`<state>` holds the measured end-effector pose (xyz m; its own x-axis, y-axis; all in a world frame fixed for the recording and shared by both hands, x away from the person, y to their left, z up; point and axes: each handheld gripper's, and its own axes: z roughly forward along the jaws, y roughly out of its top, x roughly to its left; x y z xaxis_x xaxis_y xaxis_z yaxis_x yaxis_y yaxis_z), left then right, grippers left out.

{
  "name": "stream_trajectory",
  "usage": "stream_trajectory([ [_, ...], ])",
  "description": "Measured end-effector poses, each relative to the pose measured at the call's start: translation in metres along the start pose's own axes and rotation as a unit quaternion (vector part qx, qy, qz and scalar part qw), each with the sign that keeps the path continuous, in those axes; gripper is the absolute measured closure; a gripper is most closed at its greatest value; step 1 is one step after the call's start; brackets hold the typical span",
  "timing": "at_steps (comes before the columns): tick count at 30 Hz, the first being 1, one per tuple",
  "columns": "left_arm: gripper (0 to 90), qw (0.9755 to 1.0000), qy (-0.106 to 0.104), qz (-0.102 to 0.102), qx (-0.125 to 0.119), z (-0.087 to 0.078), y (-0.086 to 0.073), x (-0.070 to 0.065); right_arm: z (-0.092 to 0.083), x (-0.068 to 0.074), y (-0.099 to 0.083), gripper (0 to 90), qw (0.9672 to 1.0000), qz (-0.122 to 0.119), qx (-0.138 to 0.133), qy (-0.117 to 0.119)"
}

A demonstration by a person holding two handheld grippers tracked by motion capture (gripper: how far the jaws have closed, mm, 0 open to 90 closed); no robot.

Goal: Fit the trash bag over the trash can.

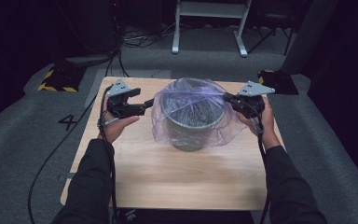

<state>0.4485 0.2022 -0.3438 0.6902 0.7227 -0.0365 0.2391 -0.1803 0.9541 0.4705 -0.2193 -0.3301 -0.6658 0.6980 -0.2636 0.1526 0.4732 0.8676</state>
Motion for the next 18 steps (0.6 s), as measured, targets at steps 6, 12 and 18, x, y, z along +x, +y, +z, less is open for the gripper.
stream_trajectory([
  [6, 16.4, 0.9978, -0.055, 0.038, -0.007, -0.019, 0.009, -0.026, -0.002, 0.001, 0.001, 70.4, 1.0000, 0.003, 0.001, -0.008],
  [12, 15.7, 0.9941, -0.080, 0.072, 0.011, -0.016, 0.010, -0.060, -0.020, -0.002, 0.003, 50.6, 0.9995, 0.013, -0.020, -0.020],
  [18, 15.5, 0.9905, -0.082, 0.107, 0.026, -0.012, 0.012, -0.085, -0.033, 0.003, 0.006, 43.8, 0.9997, -0.011, -0.010, -0.021],
])
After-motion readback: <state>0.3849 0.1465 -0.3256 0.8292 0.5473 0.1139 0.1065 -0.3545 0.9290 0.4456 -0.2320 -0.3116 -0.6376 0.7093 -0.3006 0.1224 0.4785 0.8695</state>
